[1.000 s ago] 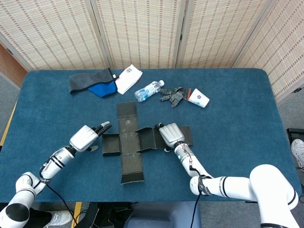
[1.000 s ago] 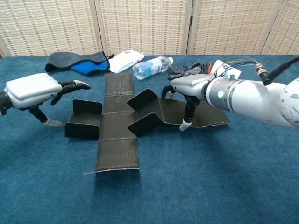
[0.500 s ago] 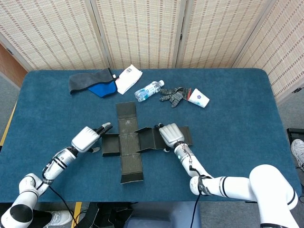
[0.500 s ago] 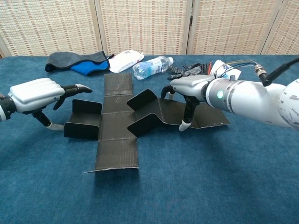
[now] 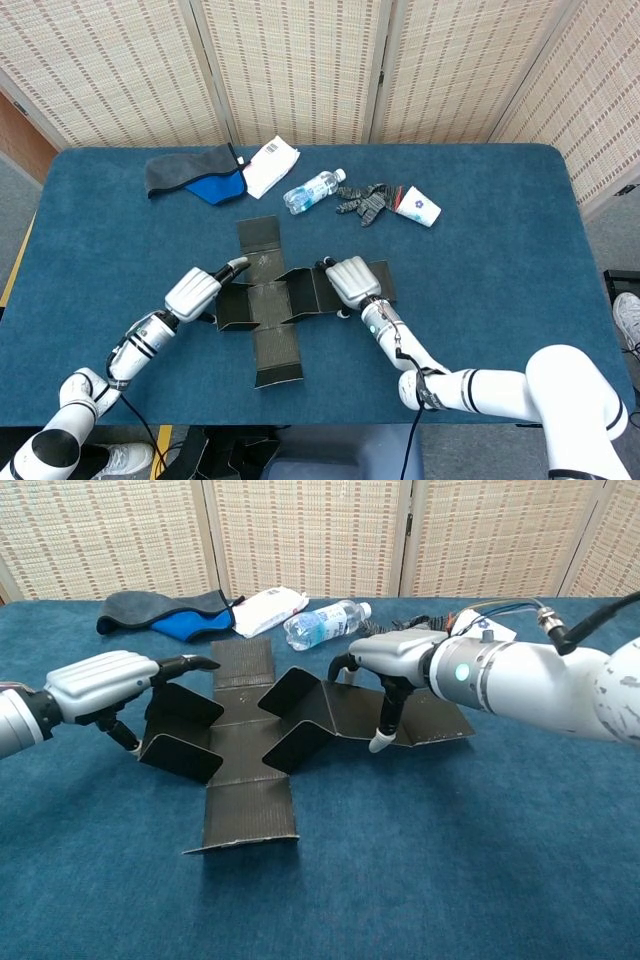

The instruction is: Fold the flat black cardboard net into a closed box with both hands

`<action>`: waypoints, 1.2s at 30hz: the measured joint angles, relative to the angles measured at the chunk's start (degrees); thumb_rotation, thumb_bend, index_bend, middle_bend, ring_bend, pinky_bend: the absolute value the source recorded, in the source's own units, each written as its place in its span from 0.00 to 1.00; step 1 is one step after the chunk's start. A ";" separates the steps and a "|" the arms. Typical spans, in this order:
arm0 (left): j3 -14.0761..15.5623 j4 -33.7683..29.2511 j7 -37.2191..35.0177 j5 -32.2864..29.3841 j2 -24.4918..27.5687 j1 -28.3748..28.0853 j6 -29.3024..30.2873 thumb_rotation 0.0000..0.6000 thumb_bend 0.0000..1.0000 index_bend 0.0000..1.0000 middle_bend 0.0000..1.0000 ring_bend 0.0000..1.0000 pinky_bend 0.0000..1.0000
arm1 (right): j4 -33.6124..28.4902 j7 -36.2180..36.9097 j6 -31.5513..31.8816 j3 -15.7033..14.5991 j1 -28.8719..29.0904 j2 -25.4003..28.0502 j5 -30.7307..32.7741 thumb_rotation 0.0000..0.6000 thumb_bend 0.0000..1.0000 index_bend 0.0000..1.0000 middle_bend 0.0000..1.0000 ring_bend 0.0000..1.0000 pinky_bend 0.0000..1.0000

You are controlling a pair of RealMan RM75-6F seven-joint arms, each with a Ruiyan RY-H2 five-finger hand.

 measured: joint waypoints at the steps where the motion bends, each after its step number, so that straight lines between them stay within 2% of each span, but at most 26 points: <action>1: -0.14 -0.75 -0.92 -0.21 0.06 0.08 0.11 1.00 0.17 0.00 0.00 0.58 0.95 | 0.02 0.21 -0.34 0.02 0.14 0.11 -0.68 1.00 0.08 0.21 0.32 0.88 0.87; 10: -0.72 -7.96 -5.59 -1.06 2.35 0.90 1.54 1.00 0.17 0.00 0.00 0.57 0.95 | 0.26 0.91 -3.71 0.35 2.76 1.78 -6.03 1.00 0.08 0.22 0.32 0.88 0.87; 25: -0.73 -23.86 -5.65 -1.72 11.54 1.48 0.70 1.00 0.17 0.00 0.00 0.57 0.95 | 2.11 2.37 -8.81 0.50 7.36 3.53 -13.22 1.00 0.09 0.24 0.32 0.88 0.87; 31: -0.88 -28.17 -6.72 -2.38 14.63 1.65 -0.85 1.00 0.17 0.00 0.00 0.56 0.95 | 3.02 4.22 -9.75 0.44 8.23 3.49 -15.42 1.00 0.09 0.24 0.32 0.88 0.87; 36: -1.28 -29.42 -7.20 -3.01 15.62 2.14 -1.45 1.00 0.17 0.00 0.00 0.56 0.95 | 3.48 5.09 -9.94 -0.01 8.43 3.37 -16.23 1.00 0.09 0.24 0.32 0.88 0.87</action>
